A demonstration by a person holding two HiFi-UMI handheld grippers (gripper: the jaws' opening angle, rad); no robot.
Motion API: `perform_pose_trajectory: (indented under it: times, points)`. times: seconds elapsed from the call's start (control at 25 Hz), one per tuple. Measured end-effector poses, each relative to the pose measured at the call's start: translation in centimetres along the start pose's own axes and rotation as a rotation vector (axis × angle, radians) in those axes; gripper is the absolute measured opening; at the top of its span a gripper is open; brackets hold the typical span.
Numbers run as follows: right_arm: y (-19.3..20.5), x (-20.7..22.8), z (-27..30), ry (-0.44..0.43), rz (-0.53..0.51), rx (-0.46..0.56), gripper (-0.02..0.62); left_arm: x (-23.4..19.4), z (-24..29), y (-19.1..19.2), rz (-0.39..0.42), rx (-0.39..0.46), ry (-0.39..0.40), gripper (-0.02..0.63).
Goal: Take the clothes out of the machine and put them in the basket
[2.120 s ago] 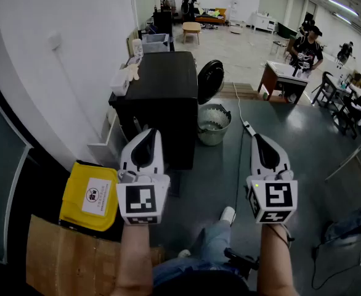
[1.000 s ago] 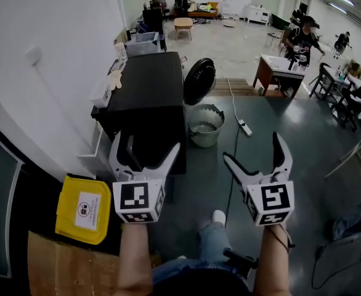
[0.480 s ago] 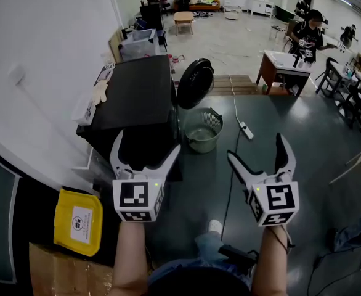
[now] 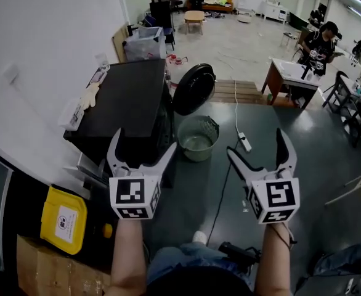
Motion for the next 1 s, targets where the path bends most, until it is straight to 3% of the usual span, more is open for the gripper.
perform_pose_trajectory:
  times: [0.52,1.0]
  points:
    - [1.9,6.0,2.3,0.022,0.029,0.01,0.554,4.0,6.2,-0.4,0.027,-0.009,0.031,0.552]
    - [4.0,9.5,7.8,0.037,0.012,-0.019,0.554,4.0,13.8,0.7,0.03,-0.025,0.026,0.552]
Point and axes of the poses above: the fingertips, and each gripper's own axes: z forward along the fingers, x to its right, y out of its underside, the point moved 10 cm from there along -z, backward along the fingers, and after that the axes turned 6 degrees about -z, right-handed, at the moved point
